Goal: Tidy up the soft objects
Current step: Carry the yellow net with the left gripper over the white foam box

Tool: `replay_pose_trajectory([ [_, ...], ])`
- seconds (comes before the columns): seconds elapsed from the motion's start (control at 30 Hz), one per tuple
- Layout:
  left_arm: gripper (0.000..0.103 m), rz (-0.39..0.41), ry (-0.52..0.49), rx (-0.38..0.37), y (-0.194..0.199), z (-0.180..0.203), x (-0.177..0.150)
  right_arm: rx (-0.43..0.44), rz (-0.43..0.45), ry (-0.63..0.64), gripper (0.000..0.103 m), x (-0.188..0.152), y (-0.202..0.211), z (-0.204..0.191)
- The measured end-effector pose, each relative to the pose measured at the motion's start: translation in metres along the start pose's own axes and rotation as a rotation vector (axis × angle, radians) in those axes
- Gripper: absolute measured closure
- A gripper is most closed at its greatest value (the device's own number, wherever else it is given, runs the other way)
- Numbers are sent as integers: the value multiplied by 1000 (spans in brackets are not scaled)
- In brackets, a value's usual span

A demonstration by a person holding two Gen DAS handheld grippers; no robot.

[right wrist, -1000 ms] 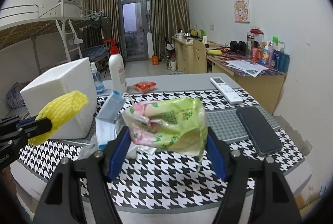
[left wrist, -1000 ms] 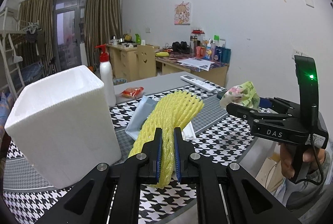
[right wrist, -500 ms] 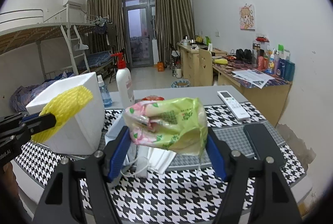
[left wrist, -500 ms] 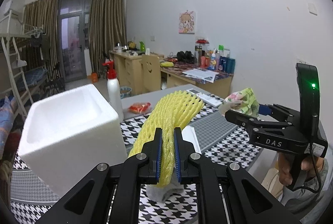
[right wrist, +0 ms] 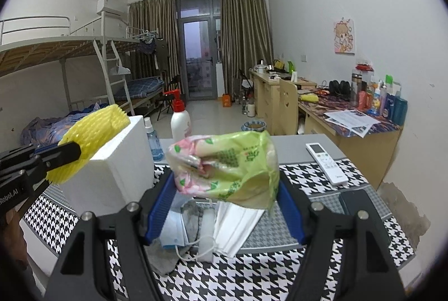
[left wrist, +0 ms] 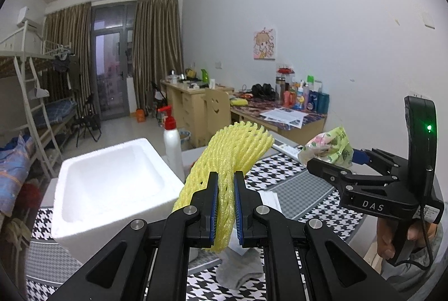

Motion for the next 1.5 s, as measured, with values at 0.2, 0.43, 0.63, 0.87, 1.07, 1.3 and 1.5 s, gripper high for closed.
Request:
replay_pose_trajectory([
  [0.2,92,23,4,42,3,-8,7,22,13,7,29,7,0,-7],
  [0.43,92,41,4,101,5,-17,12,56,22,10,29,17,-2,-18],
  [0.63,92,54,8,132,4,-24,21,85,28,20,29,23,-4,-29],
  [0.87,92,69,24,170,6,-38,27,111,40,33,29,31,-6,-41],
  [1.07,92,74,47,210,6,-54,29,137,46,51,29,37,-10,-52],
  [1.3,92,73,68,255,4,-70,30,162,45,66,29,39,-17,-63],
  [1.5,92,52,98,293,-4,-85,27,177,34,77,29,40,-25,-72],
])
Point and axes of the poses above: each gripper's, at about its wrist camera, not at the fingertips, and y roughly against the way its jaws point, z to its right, x to its top, the point moved 10 cm from there along -y, roughly the way its jaws point, and after that the axes turned 1 degree about z, right-handed, at the moved point
